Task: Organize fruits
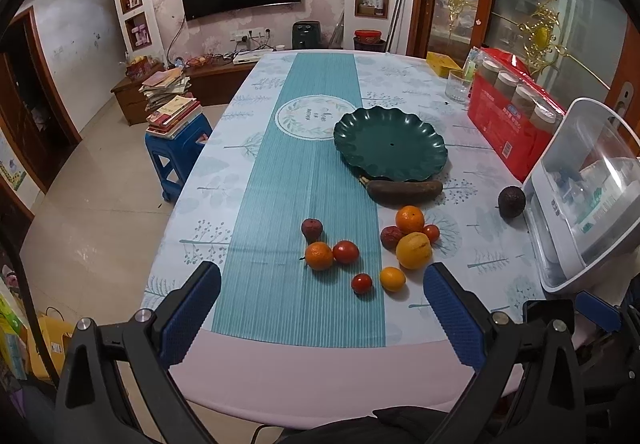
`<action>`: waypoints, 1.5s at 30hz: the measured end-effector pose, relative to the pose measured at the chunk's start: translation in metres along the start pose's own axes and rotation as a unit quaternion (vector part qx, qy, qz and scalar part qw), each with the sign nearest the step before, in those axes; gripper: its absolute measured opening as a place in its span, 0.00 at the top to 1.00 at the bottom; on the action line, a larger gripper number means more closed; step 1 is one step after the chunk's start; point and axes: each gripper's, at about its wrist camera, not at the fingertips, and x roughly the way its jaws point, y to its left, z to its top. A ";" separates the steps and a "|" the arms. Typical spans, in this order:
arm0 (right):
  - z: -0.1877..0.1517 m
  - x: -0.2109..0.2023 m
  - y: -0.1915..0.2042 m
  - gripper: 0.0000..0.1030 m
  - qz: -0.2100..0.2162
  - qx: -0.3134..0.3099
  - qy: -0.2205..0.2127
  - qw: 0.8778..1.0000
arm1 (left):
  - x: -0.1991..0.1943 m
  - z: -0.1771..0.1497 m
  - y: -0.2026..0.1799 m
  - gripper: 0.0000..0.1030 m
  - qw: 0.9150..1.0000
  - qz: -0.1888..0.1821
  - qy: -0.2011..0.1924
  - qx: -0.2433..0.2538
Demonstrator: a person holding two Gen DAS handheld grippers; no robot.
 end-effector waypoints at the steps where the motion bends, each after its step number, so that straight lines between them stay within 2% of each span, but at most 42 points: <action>1: 0.006 0.005 -0.003 0.00 0.002 0.002 0.003 1.000 | 0.001 0.000 0.001 0.02 1.000 0.000 0.001 -0.001; 10: 0.009 0.011 0.002 0.01 0.008 0.000 0.014 1.000 | 0.007 0.000 0.010 0.02 1.000 0.008 0.019 -0.009; 18: 0.013 0.017 0.012 0.02 0.004 0.001 0.016 1.000 | 0.010 0.000 0.024 0.02 1.000 -0.003 0.022 -0.011; 27: 0.009 0.018 0.027 0.02 -0.018 0.025 0.009 0.999 | 0.026 0.002 0.047 0.02 0.999 -0.028 0.039 -0.016; 41: -0.008 0.018 0.052 0.02 -0.036 0.044 -0.022 0.998 | 0.051 -0.001 0.068 0.02 0.995 -0.079 0.056 0.009; 45: -0.008 0.025 0.047 0.02 -0.037 0.063 -0.011 0.997 | 0.059 0.001 0.070 0.02 0.994 -0.090 0.065 0.013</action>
